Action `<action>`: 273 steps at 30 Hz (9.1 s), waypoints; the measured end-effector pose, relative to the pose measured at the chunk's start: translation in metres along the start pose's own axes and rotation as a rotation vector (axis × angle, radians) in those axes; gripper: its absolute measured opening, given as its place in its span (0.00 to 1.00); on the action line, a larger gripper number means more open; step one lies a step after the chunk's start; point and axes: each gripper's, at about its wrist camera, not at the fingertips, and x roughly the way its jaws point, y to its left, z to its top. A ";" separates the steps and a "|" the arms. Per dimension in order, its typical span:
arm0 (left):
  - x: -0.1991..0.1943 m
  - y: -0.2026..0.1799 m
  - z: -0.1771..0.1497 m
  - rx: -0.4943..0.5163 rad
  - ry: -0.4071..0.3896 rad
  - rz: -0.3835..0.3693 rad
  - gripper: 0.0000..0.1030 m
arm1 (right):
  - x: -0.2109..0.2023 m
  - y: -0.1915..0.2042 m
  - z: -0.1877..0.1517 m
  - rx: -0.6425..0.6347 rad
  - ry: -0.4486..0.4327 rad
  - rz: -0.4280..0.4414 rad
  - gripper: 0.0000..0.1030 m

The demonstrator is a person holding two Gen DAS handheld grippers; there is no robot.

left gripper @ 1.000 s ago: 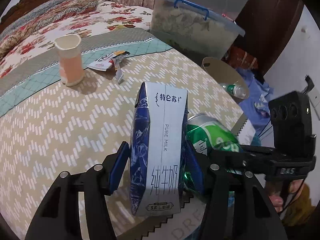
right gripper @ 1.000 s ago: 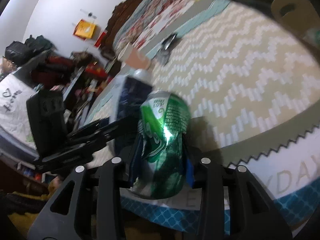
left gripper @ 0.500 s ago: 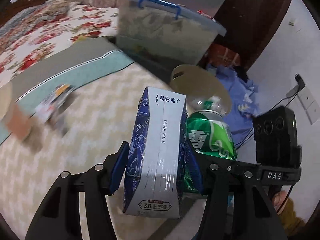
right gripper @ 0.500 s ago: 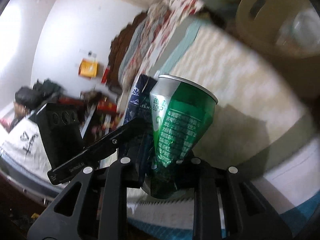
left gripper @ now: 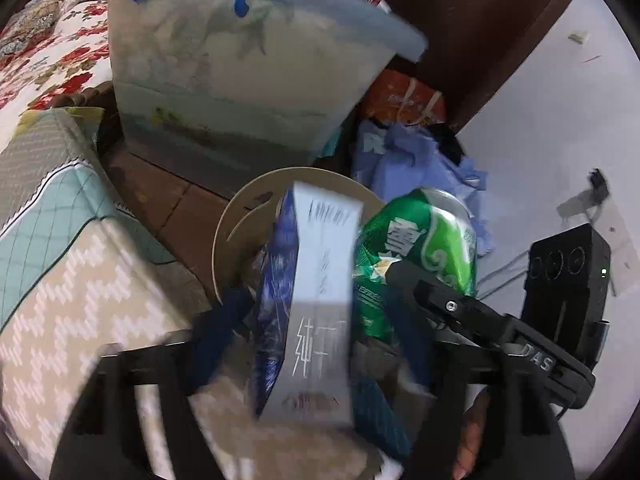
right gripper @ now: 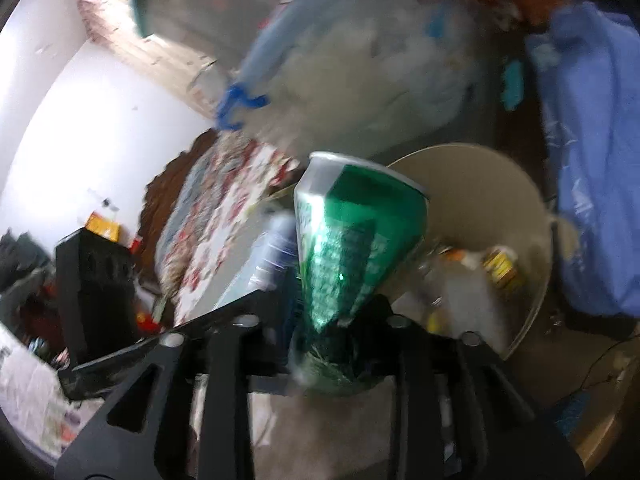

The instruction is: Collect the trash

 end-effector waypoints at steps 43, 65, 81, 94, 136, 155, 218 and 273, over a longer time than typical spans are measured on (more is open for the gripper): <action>-0.357 0.301 -0.306 -0.715 -0.503 0.315 0.80 | 0.202 0.308 -0.164 -0.459 0.330 0.066 0.40; -0.295 0.320 -0.254 -0.660 -0.393 0.255 0.82 | 0.179 0.246 -0.142 -0.354 0.292 0.071 0.54; -0.278 0.296 -0.244 -0.606 -0.377 0.116 0.21 | 0.252 0.257 -0.169 -0.420 0.437 0.109 0.16; -0.303 0.266 -0.302 -0.679 -0.375 -0.026 0.02 | 0.175 0.255 -0.247 -0.395 0.530 0.277 0.11; -0.201 0.105 -0.158 -0.287 -0.147 -0.230 0.02 | -0.007 0.111 -0.127 -0.088 0.091 0.242 0.11; -0.002 -0.001 0.018 -0.113 0.035 -0.334 0.02 | -0.007 0.006 -0.003 -0.035 -0.099 0.042 0.11; -0.330 0.078 -0.263 -0.092 -0.453 0.358 0.92 | -0.083 0.216 -0.269 -0.306 0.007 0.004 0.72; -0.344 0.078 -0.293 -0.174 -0.416 0.671 0.92 | -0.083 0.238 -0.293 -0.346 0.011 0.037 0.96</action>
